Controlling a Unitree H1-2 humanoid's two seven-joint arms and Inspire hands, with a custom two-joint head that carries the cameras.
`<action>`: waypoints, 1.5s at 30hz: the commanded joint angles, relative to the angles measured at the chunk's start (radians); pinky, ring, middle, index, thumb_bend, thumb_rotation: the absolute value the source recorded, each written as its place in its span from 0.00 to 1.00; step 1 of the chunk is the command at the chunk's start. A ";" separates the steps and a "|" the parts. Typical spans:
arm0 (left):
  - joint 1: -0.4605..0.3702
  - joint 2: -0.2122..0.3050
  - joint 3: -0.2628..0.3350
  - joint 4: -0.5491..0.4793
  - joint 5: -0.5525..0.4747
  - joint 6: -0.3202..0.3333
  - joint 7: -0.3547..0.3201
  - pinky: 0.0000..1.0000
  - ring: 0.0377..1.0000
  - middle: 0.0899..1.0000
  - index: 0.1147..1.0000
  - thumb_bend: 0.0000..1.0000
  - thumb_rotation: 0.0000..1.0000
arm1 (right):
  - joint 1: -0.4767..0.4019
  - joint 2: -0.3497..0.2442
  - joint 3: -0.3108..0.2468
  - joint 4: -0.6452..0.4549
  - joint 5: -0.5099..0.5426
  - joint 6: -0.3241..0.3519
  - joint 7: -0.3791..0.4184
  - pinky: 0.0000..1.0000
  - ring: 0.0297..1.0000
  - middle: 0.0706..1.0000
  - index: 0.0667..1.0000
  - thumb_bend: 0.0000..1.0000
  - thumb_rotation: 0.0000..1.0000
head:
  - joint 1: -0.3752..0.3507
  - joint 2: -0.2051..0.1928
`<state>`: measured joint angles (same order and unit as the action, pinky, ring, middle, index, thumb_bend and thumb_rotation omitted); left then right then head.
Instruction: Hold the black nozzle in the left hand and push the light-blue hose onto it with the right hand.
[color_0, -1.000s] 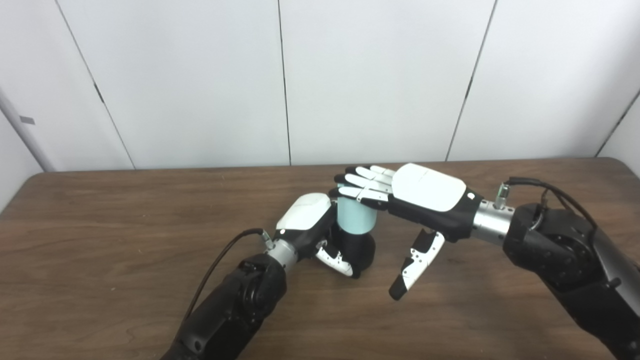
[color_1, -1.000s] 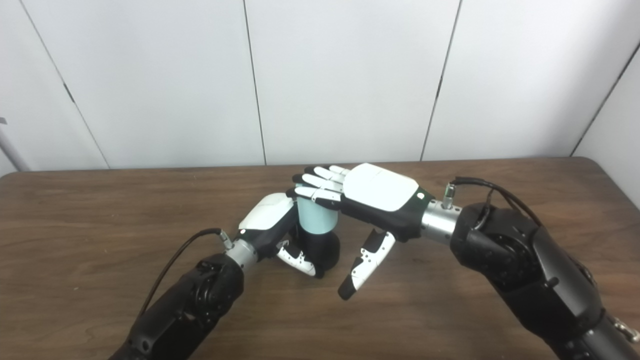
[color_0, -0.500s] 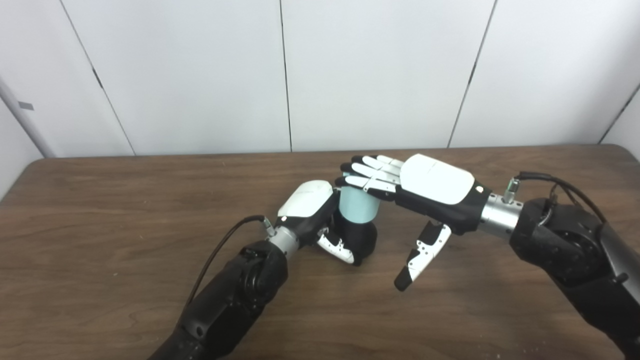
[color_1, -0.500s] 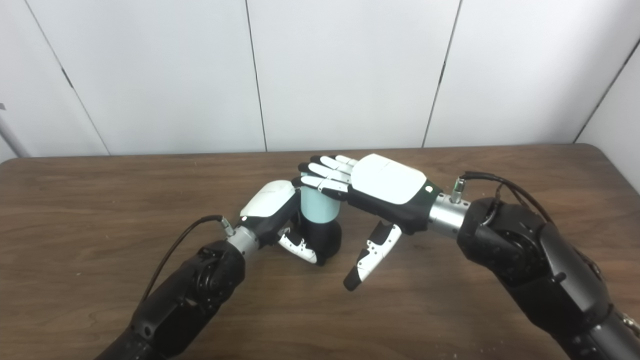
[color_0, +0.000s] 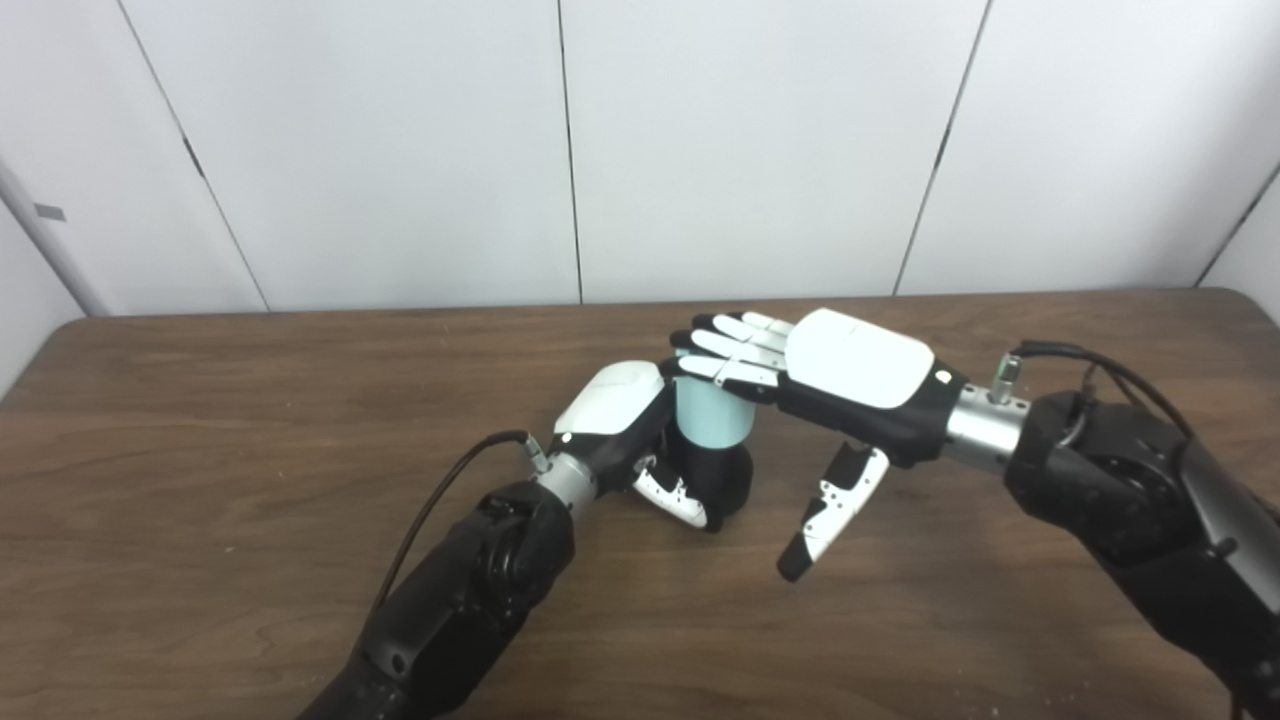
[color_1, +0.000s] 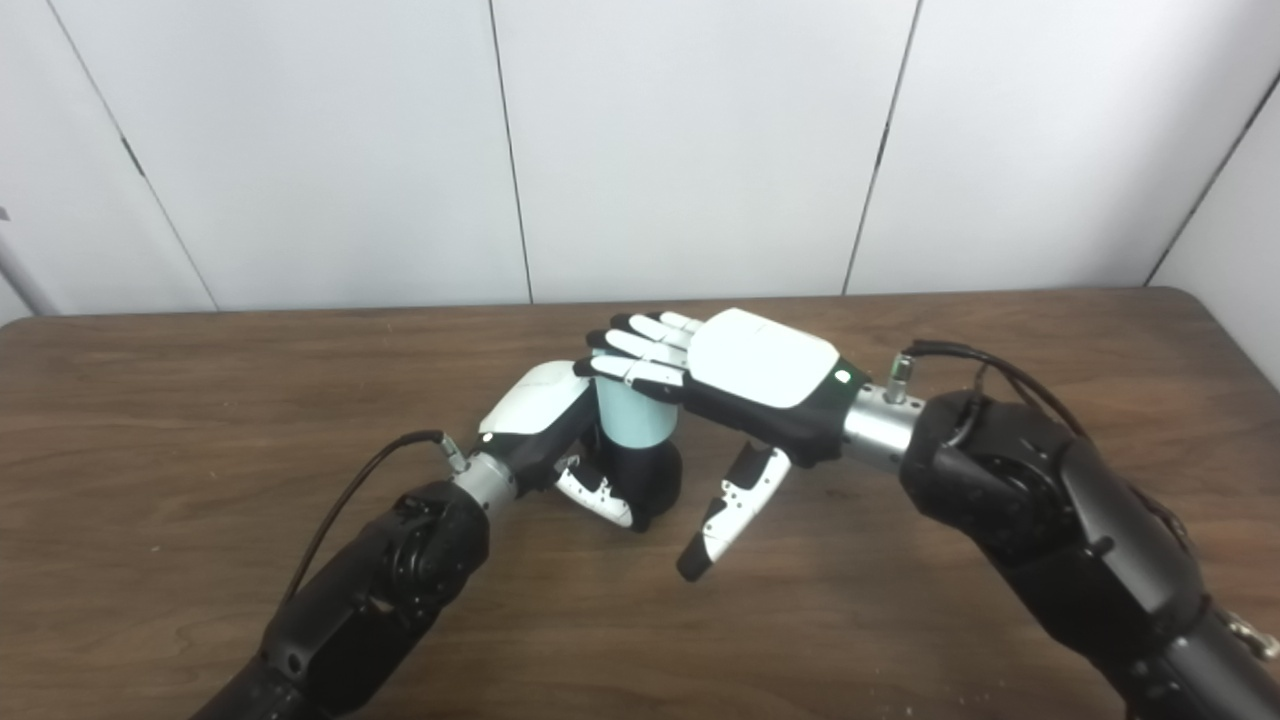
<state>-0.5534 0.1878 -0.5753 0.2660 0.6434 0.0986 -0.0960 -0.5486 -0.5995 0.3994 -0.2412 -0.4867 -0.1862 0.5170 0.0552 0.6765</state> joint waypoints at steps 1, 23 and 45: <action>0.055 0.039 -0.028 0.060 0.037 0.060 -0.099 0.40 0.41 0.40 0.42 0.53 0.00 | 0.012 -0.004 0.052 0.029 -0.015 -0.002 0.098 0.98 1.00 0.99 0.94 0.82 0.73 | 0.003 0.002; 0.051 0.054 -0.012 0.066 0.022 0.044 -0.098 0.49 0.48 0.46 0.40 0.52 0.00 | 0.082 -0.051 0.017 0.008 0.007 0.016 0.076 0.98 1.00 0.98 0.93 0.82 0.73 | -0.006 0.004; 0.047 0.041 -0.017 0.082 0.027 0.051 -0.097 0.48 0.48 0.44 0.40 0.53 0.00 | 0.036 -0.011 -0.017 0.006 0.074 0.033 0.050 0.95 0.99 1.00 0.98 0.79 0.69 | -0.008 -0.011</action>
<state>-0.5547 0.1897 -0.5720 0.2672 0.6365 0.0902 -0.1040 -0.5192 -0.6046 0.3727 -0.2412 -0.4212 -0.1645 0.5080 0.0460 0.6658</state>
